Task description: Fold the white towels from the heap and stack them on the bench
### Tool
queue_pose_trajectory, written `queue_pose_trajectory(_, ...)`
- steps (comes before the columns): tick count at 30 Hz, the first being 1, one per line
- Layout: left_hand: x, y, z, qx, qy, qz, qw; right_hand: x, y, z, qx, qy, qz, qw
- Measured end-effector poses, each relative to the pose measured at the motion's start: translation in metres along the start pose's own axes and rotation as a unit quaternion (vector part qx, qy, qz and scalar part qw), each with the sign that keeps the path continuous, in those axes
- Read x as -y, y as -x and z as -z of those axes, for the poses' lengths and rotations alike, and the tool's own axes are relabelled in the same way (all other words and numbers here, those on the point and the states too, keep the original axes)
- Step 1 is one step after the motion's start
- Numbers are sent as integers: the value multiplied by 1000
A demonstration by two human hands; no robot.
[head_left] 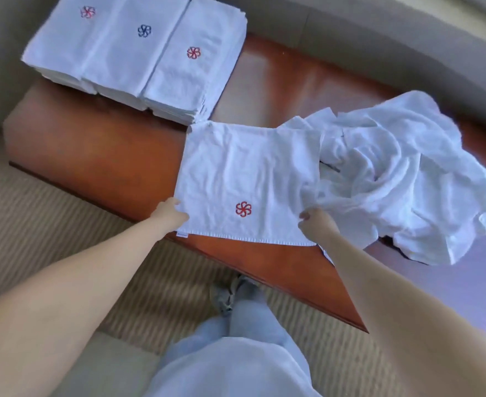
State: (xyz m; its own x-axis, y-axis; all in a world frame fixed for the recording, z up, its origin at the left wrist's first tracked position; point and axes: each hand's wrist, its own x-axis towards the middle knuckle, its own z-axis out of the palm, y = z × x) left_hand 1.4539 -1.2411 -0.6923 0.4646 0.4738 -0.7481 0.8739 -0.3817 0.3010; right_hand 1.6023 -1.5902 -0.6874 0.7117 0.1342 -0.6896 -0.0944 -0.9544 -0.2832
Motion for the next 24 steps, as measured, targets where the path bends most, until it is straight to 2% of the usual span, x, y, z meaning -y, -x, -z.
queue_pose_trajectory(6,25,-21,-22,-92,11,64,994,-31,-9,-38,-9,-100,-107,989)
queue_pose_trajectory(11,37,-42,-28,-71,9,79,994,-35,-13,-54,-66,-154,-167,972)
queue_pose_trajectory(15,30,-41,-29,-67,-19,101,992,-33,-13,-59,-71,-174,-193,963)
queue_pose_trajectory(19,32,-41,-33,-58,16,103,993,-35,-7,-61,-58,-171,-212,960)
queue_pose_trajectory(24,39,-33,-32,-80,83,62,991,-38,-4,-64,-74,-157,-205,963)
